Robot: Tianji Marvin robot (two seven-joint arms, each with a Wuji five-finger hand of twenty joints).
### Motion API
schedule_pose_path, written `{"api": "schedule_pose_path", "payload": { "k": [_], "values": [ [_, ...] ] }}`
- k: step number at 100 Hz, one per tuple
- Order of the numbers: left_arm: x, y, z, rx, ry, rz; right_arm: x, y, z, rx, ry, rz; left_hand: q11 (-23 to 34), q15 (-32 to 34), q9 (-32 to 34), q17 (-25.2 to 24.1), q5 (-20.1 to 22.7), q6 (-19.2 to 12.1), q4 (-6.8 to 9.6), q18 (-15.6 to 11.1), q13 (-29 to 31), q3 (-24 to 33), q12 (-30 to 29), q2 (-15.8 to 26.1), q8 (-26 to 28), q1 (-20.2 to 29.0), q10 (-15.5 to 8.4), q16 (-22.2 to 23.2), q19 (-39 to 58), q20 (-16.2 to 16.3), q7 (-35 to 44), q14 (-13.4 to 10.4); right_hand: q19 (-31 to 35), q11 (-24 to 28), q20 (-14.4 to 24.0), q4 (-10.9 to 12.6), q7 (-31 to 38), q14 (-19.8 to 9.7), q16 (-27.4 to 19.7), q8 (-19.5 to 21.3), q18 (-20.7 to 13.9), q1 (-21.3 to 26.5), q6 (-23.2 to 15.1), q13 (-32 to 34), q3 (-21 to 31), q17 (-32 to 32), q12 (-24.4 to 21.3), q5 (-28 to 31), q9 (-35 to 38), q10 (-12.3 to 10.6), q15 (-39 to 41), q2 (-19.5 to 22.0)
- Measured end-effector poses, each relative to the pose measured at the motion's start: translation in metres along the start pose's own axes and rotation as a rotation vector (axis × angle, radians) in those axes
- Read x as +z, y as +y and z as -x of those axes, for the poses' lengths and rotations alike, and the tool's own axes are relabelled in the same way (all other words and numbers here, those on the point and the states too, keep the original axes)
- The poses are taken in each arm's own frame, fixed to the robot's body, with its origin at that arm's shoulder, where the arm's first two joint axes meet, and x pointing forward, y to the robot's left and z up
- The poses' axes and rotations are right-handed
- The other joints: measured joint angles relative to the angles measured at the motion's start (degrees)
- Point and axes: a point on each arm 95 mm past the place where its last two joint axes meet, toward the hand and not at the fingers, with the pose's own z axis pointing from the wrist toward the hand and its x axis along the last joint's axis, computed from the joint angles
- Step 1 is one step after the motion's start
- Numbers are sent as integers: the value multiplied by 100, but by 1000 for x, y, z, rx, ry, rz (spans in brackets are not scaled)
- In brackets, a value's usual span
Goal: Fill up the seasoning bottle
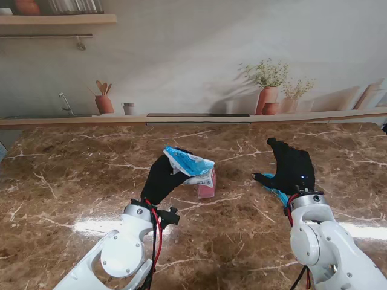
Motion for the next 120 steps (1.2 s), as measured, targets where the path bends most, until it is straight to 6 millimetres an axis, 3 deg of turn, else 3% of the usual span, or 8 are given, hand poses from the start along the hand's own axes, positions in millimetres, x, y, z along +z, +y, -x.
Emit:
{"api": "schedule_pose_path", "payload": {
  "k": [22,44,56,65,77,88,110,120],
  "values": [
    [1,6,-2,-5,2,17,-17,27,-36,184,152,220,30,34,-2,0,-1,-1,0,3,0,0,1,0,0,0,0,0,9,6,9,2,171,124,137,0,73,29,0,-153,134,503,-19,594,-53,352,0,553,684,-24,179,-160],
    [2,8,-3,-8,3,28,-28,38,-67,246,281,261,37,41,-2,0,-1,-1,0,10,0,-1,1,0,0,0,0,0,11,12,11,6,294,161,141,118,118,1,0,-299,138,923,-82,716,-269,409,-1,676,876,-79,217,-177],
    [2,8,-3,-12,7,30,-32,36,-79,236,321,273,45,44,-2,1,-1,-1,0,10,0,-2,1,0,0,0,0,0,11,16,12,6,297,149,141,78,284,-9,0,-389,160,953,-120,716,1104,423,18,742,1019,-93,217,-398],
    [2,8,-3,-16,8,33,-33,35,-85,236,338,271,47,46,-3,2,-1,-1,0,12,0,-3,1,0,0,0,0,0,11,18,13,7,298,165,141,18,316,-10,0,-416,194,908,-154,809,1522,458,61,879,1085,-97,217,-560],
    [2,9,-3,-24,13,39,-33,35,-93,246,360,283,51,47,-3,3,-1,-1,0,13,0,-3,1,0,0,0,0,0,11,19,15,8,304,177,141,18,368,-55,4,-416,194,911,-223,976,1692,554,66,977,1227,-144,269,-573],
    [2,9,-3,-28,13,44,-30,35,-98,257,369,311,53,47,-3,3,-1,-1,0,13,0,-4,1,0,0,0,0,0,11,22,16,8,411,201,141,-163,416,-64,42,-419,195,911,-295,1026,1719,577,68,1115,1378,-162,306,-573],
    [1,9,-2,-34,9,46,-27,36,-102,280,376,326,56,49,-4,4,-3,-1,0,14,1,-4,1,0,0,0,0,0,12,31,21,9,542,300,141,-163,630,-113,189,-406,194,904,-445,1291,1724,723,136,1441,1749,-227,502,-605],
    [1,9,-3,-42,9,46,-26,35,-103,301,376,347,65,49,-4,4,-6,-1,0,15,1,-5,1,2,1,0,0,0,12,42,23,8,738,413,215,-223,705,-124,379,-415,194,807,-577,1466,1690,863,210,1688,2010,-302,715,-380]
  ]
}}
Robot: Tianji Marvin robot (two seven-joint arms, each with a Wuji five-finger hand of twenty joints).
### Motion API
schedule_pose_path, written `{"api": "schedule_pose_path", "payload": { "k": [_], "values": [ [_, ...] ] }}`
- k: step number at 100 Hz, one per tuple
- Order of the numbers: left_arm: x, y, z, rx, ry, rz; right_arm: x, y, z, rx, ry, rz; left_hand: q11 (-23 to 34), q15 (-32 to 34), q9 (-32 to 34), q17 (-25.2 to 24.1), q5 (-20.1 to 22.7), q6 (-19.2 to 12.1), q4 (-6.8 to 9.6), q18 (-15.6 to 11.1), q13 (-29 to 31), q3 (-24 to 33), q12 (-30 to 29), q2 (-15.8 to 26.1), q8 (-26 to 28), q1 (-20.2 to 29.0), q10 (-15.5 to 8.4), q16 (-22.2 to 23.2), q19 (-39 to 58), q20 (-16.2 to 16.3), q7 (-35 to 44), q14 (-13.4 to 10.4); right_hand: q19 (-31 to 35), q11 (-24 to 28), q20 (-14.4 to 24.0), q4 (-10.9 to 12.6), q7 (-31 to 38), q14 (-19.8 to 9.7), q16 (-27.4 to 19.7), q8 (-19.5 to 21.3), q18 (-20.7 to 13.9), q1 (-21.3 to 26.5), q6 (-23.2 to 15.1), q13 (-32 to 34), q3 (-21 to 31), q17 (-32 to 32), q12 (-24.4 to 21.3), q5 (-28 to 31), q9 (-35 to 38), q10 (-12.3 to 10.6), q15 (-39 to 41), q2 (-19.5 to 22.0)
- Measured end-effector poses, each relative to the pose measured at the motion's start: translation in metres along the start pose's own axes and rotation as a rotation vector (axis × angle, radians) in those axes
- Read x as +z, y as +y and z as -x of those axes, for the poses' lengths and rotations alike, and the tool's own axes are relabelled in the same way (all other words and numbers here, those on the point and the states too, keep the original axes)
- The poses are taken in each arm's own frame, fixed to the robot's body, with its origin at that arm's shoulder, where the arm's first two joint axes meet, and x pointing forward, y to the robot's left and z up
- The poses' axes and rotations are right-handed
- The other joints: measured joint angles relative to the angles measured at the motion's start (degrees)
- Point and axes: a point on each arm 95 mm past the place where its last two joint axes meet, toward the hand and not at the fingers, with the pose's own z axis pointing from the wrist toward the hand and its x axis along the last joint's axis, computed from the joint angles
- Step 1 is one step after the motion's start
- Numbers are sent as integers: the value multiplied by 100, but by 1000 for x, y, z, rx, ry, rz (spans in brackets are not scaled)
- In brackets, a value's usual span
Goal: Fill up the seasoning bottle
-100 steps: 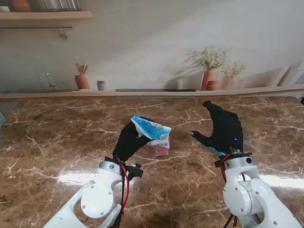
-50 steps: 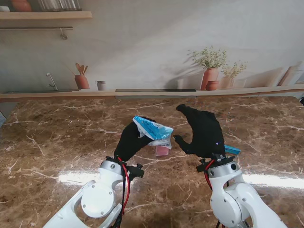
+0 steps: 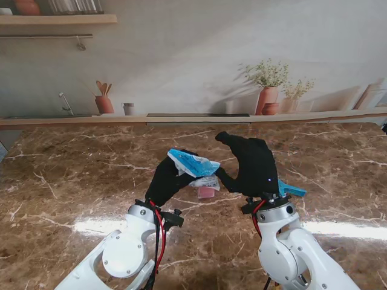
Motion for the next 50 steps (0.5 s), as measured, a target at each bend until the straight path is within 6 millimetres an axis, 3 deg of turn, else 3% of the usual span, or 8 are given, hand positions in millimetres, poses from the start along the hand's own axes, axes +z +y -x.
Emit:
{"api": "schedule_pose_path", "payload": {
  "k": [18,29,36,50],
  "values": [
    [0,2,-1,2,1,9,2,-1,-4,87,-6,32,36,0,-1,0,0,0,0,1,0,-1,0,2,1,0,0,-2,0,13,65,0,493,89,159,-38,169,-5,442,-89,0,-267,-230,469,-186,287,169,470,580,-60,559,453],
    [-1,3,0,1,0,13,3,-2,-8,179,-5,-49,47,0,-1,0,0,0,0,1,1,-1,0,2,1,0,0,-2,0,18,66,0,732,102,280,-38,302,-10,641,-251,12,-402,-297,632,-681,409,278,745,910,-60,730,572],
    [-1,3,0,-1,-2,13,2,-3,-11,168,9,-105,48,1,-1,0,0,0,0,2,1,-1,0,2,1,0,0,-2,0,21,66,0,755,5,285,-38,217,-10,645,-418,13,-334,-297,650,-676,417,280,745,911,-60,759,248],
    [0,5,0,-6,-5,26,0,-3,-11,45,66,-79,56,63,-1,3,0,0,0,3,1,-1,0,3,1,0,0,1,8,44,67,0,804,-32,286,-96,153,-66,723,-659,18,331,-514,754,116,482,352,820,991,-148,775,-607]
  ]
}}
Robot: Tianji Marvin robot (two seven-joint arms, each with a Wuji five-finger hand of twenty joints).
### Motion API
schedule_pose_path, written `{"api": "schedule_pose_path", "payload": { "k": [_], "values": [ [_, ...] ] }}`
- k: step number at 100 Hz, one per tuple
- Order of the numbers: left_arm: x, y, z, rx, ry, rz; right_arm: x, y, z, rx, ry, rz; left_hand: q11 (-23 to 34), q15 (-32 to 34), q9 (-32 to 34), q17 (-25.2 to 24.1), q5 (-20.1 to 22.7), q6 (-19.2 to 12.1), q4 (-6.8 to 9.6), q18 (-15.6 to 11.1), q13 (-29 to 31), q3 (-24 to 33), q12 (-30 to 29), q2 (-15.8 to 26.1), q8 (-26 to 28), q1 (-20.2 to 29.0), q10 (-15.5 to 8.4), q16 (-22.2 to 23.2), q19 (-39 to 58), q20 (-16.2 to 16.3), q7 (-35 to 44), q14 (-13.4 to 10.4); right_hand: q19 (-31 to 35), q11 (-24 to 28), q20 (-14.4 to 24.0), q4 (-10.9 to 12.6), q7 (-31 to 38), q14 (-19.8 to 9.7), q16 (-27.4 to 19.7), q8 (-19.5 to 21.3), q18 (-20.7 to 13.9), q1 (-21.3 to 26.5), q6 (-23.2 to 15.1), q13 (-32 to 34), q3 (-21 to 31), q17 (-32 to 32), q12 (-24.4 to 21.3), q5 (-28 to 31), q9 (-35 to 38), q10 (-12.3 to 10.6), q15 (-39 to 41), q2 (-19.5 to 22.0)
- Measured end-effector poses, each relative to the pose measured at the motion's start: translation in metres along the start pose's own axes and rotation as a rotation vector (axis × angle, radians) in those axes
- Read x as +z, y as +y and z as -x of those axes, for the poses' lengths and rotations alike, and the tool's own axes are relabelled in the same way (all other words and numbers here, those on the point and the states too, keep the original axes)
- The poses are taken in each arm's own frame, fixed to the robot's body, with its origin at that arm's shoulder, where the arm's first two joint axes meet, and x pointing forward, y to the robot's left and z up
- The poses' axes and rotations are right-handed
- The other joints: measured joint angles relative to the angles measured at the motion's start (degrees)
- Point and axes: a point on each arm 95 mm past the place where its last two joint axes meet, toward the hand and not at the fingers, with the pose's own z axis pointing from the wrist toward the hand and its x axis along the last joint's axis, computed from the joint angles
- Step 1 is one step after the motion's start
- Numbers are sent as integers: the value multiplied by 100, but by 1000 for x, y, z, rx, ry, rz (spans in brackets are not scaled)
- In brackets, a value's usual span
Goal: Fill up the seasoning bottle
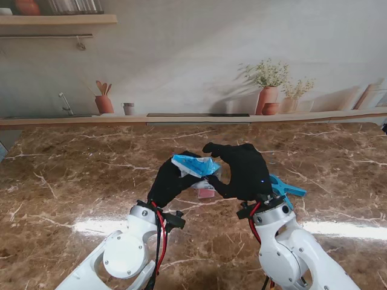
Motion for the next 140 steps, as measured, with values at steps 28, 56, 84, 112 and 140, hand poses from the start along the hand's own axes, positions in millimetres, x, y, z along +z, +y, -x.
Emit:
{"api": "schedule_pose_path", "payload": {
  "k": [28,56,84,112,140],
  "values": [
    [2,2,-1,-6,-9,20,5,-6,0,55,60,28,1,32,0,9,-2,0,2,2,1,-3,0,39,0,0,0,9,6,6,1,1,139,-67,0,-523,200,-143,219,-181,-8,874,-352,251,1136,144,577,194,317,-189,-93,-371],
    [3,5,-1,-15,-19,39,5,-13,4,132,10,107,6,71,0,12,-9,-1,2,3,1,-3,1,46,-2,0,0,10,19,30,1,3,165,108,0,-559,1066,-157,156,-360,-8,392,-750,327,595,255,577,411,638,-200,144,201],
    [6,8,-3,-12,-19,56,8,-16,2,343,-104,206,18,76,0,12,-64,-3,2,4,1,-54,1,57,2,0,0,21,19,37,55,3,1208,649,159,-917,2519,-44,502,-1221,115,-233,-993,902,-213,512,633,1385,1525,-196,1325,1290],
    [5,11,-2,-9,-24,59,5,-4,-5,358,-107,157,58,83,0,13,-64,-4,2,4,1,-55,1,57,2,0,0,76,21,59,86,3,2990,720,706,-991,2797,74,851,-1599,41,1269,-704,1452,540,1532,1193,1385,1963,-54,2332,149],
    [4,13,0,-3,-16,74,11,2,-10,325,-44,125,-405,73,0,-181,-59,-137,-2,12,-31,-204,11,57,-643,-5,-4,-56,21,70,212,3,4567,1225,502,-1002,2121,225,1374,1003,-80,1328,-468,2328,1704,3661,2007,2276,2547,287,3331,-843]
  ]
}}
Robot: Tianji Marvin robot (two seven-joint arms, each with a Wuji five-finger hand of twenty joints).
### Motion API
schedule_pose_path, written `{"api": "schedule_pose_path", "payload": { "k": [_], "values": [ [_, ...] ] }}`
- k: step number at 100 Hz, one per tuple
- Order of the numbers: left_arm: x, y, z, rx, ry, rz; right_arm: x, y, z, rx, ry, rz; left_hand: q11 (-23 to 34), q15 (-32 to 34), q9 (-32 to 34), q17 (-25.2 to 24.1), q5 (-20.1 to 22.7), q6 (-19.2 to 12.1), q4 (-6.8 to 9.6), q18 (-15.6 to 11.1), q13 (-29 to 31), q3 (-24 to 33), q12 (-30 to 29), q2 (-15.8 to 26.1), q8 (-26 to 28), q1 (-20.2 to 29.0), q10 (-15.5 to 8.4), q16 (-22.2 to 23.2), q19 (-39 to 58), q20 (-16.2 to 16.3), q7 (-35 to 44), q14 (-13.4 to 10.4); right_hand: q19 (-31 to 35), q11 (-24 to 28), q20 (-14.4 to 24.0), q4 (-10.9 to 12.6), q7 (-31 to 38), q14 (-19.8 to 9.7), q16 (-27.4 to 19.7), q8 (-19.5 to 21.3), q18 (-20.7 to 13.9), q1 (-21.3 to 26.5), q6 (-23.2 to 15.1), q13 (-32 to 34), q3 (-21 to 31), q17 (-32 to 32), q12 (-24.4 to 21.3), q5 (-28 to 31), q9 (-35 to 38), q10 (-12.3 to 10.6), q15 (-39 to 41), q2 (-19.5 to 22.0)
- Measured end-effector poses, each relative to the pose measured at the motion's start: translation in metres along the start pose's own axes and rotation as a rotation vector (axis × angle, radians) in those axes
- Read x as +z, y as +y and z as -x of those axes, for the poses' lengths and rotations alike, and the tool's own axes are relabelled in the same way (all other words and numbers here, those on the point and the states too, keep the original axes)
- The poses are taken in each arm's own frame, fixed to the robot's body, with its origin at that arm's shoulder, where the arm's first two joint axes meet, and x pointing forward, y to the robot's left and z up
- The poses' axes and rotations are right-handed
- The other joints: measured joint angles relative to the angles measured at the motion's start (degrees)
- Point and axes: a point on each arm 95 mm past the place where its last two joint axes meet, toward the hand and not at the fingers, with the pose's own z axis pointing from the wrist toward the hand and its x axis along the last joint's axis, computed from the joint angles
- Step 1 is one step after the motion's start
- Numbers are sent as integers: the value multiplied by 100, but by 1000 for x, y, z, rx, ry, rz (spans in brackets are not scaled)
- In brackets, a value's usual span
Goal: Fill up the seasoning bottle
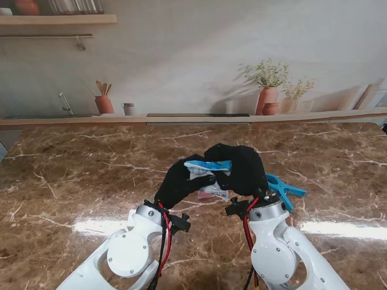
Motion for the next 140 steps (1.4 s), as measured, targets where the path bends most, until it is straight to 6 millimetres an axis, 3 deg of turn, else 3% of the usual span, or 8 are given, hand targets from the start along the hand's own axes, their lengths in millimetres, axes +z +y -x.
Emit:
{"api": "schedule_pose_path", "payload": {
  "k": [9,23,36,57,79,94,107,140],
  "values": [
    [0,-1,0,-5,11,11,3,0,-1,4,6,17,-341,-56,-12,-159,-172,-227,21,8,-129,231,-156,118,-624,-356,-6,-138,8,160,2,-88,132,25,-121,65,-116,-38,395,181,21,0,48,203,19,485,109,56,74,11,842,-21],
    [-1,-4,6,-17,5,33,6,2,-4,41,-3,35,138,-766,-957,-270,-471,-423,358,44,-149,529,-2456,239,-1511,-1597,-13,-1056,28,215,-748,-265,192,32,-152,68,-405,-97,562,345,50,0,49,431,19,639,189,199,151,23,1391,-24],
    [-2,-8,13,-17,0,36,8,5,-9,59,1,69,-139,-938,-1288,-158,-636,-210,691,62,48,503,-3296,353,-1972,-2610,-14,-1336,168,216,-1763,-283,215,42,-152,68,-477,-98,562,425,50,1,49,433,19,642,258,226,162,25,1418,-24],
    [-3,-10,20,-113,-29,80,10,7,-15,71,10,98,-211,201,-1209,1142,-550,-50,781,35,1195,469,-3822,430,-2466,-2740,171,-1492,1291,67,-2248,-402,217,51,-152,121,-482,-98,562,446,50,3,49,435,19,644,336,232,165,26,1457,-24],
    [-4,-10,20,-216,-28,92,12,3,-19,78,25,86,38,461,-465,1634,-154,-9,581,-7,1604,866,-3826,234,-2627,-2114,215,-1700,1675,-368,-2081,-466,219,88,-152,129,-545,-99,566,511,50,4,49,434,19,647,412,258,165,26,1543,-24],
    [-4,-7,18,-253,-13,95,13,0,-18,96,21,86,-219,461,573,1695,236,133,83,-5,1607,1085,-2328,28,-2835,-1610,219,-1664,1686,-515,-1752,-467,220,162,-152,196,-546,-101,640,512,50,6,49,435,19,650,490,262,166,26,1618,-25],
    [-5,-5,17,-295,-8,60,13,-1,-18,111,3,88,-174,461,929,1901,759,370,-96,94,1740,1204,-1539,-328,-2776,-1456,448,-1466,1654,-645,-1671,-396,220,163,-152,199,-549,-101,641,513,50,6,49,435,19,655,492,262,179,26,1596,-25],
    [-3,-10,15,-131,-21,-19,11,9,-6,109,-74,40,489,868,1294,2817,1199,516,-115,419,2322,1204,-1407,-598,-1954,-1464,680,-1257,1685,-712,-1627,-346,220,21,-153,197,-476,24,489,83,150,11,49,438,66,657,-176,309,244,138,1080,-237]
  ]
}}
